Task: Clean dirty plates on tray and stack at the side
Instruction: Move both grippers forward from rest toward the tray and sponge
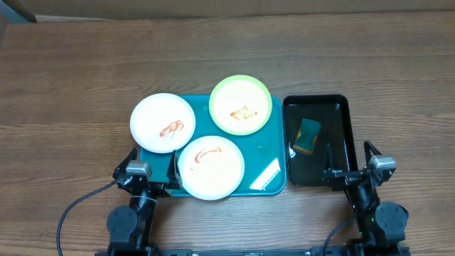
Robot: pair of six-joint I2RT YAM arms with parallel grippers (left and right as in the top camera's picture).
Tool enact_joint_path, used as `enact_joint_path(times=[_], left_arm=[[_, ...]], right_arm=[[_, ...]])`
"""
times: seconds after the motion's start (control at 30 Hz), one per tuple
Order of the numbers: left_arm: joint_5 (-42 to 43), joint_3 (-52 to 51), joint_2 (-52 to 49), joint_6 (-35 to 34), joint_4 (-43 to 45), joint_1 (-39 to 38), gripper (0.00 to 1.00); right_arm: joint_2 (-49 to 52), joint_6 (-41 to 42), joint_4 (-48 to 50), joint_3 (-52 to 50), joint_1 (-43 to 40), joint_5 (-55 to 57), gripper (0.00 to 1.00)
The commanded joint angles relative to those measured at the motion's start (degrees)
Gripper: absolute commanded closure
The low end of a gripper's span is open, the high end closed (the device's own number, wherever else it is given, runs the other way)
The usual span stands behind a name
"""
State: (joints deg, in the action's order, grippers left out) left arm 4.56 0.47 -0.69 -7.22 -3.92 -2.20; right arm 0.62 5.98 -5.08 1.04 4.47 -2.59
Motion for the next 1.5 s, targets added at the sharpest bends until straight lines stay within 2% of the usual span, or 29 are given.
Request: enact_joint_path(times=[0.0,1.17,1.37,1.47], left_arm=[[0.83,-0.2,0.44,1.22,-0.11,0.35,0.0],[1.05,-0.2,0.44,0.96,-0.09,0.35,0.0],[2.36,0.42,0.44,-4.61,-0.52,0.35,0.0],[2.23,5.11,0.24,-4.52,-7.39,0.35,0.0]], right_arm=[[-0.46,-0.22,0.42,-0.57,-0.33,-0.09,0.0],[-0.46,0.13,0.44,-0.57,-0.33,-0.15,0.0],[-0.46,0.22,0.33,-0.33,-0.33,-2.49,0.0],[-0.44,7.61,-4.83,2.34,-0.33,-3.13,0.0]])
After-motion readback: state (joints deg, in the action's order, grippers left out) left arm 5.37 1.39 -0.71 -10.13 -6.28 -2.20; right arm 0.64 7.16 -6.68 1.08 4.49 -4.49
